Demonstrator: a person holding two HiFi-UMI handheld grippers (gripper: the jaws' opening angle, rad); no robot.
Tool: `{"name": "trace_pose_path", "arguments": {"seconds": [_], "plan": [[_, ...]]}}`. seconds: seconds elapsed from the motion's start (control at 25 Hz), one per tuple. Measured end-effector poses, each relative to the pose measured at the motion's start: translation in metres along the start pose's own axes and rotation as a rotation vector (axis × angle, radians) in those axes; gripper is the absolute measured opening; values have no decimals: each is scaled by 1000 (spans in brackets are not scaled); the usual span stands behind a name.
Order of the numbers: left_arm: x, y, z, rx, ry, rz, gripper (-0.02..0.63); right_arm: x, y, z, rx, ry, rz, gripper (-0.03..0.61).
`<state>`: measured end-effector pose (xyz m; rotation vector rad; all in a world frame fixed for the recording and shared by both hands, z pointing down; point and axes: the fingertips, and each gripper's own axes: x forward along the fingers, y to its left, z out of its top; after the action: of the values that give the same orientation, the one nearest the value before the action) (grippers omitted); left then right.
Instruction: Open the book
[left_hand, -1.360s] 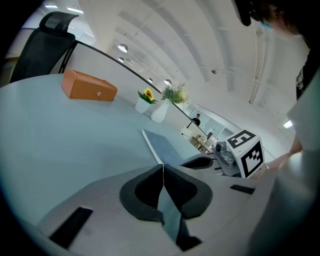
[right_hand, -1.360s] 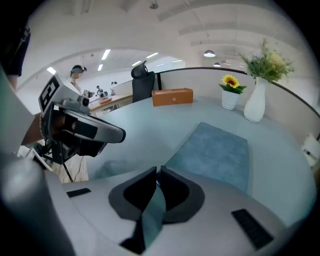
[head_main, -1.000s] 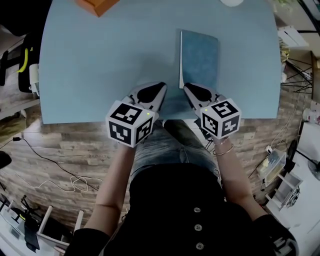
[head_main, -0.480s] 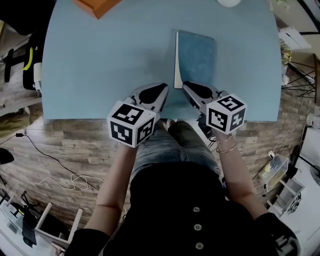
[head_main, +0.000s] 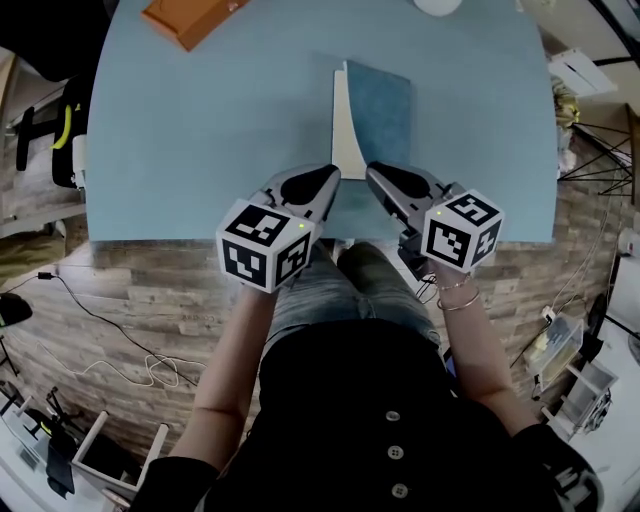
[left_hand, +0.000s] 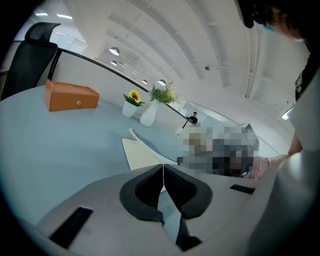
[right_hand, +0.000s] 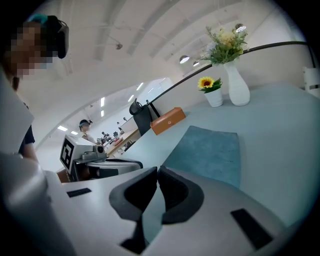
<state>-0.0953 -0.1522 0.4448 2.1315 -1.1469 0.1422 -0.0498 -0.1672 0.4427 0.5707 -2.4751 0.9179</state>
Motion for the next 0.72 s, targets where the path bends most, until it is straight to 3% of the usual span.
{"name": "trace_pose_path", "arguments": {"seconds": [0.36,0.72], "plan": [[22,-35,11,73,7,-56,14,-38,-7,14,38,-106,-3,17],[38,-54,23,127,4,-104,15,-74,-24,21,53,-198,-79,17]]}}
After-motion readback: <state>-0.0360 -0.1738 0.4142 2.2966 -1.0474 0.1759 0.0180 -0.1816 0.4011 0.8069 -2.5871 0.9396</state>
